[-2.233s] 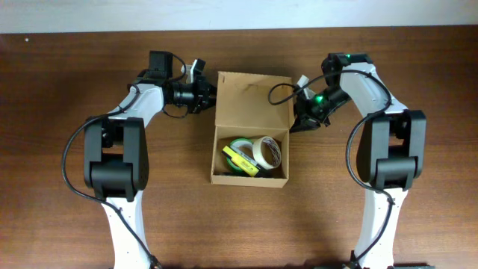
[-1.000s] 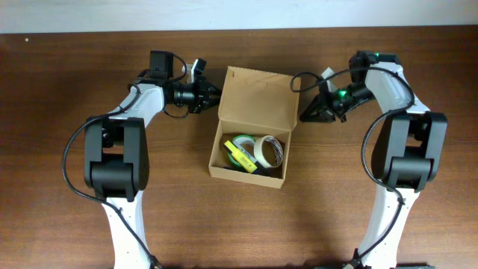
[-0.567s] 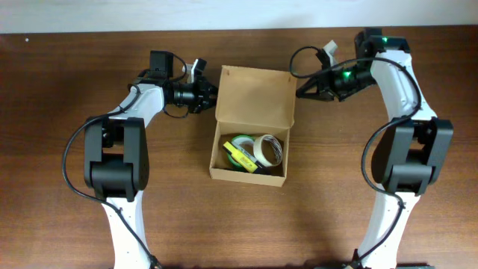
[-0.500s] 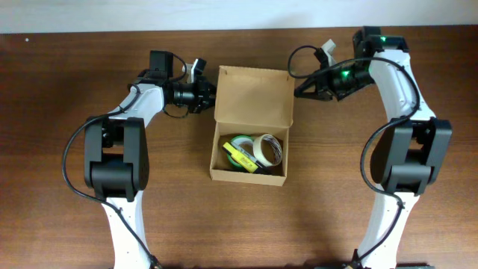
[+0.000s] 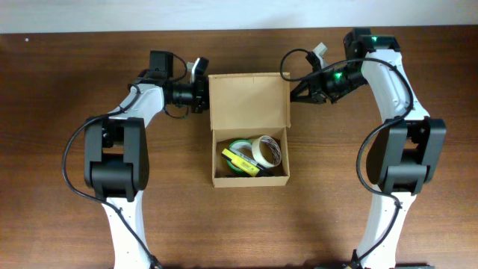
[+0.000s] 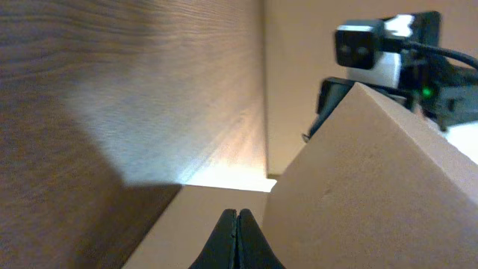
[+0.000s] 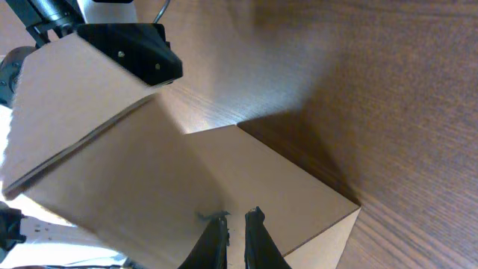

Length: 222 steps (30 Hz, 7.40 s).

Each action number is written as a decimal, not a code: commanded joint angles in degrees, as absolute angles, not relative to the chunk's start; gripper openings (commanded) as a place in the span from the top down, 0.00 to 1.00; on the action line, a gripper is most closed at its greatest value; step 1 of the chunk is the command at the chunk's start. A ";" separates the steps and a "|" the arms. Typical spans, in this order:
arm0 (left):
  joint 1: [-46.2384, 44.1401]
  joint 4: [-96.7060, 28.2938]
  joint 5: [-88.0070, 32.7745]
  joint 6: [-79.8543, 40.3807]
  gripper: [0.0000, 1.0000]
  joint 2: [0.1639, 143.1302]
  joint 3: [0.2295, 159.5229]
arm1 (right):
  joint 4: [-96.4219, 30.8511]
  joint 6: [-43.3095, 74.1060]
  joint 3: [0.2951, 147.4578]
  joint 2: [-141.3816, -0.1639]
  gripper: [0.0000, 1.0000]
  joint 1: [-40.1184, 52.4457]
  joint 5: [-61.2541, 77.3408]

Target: Pack container

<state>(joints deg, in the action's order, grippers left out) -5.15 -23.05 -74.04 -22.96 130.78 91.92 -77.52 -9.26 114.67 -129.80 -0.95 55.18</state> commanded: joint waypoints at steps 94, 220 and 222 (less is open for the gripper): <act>-18.33 -77.60 28.21 -11.31 0.97 56.23 97.45 | -93.49 -1.39 99.07 -111.57 0.88 35.73 7.01; -18.33 -96.64 48.90 -29.98 0.01 33.01 98.52 | -97.32 21.69 94.94 -41.54 0.01 35.53 -39.68; -18.33 -96.64 48.88 -29.98 0.01 33.01 98.52 | -97.32 21.69 94.94 -41.54 0.01 35.53 -39.68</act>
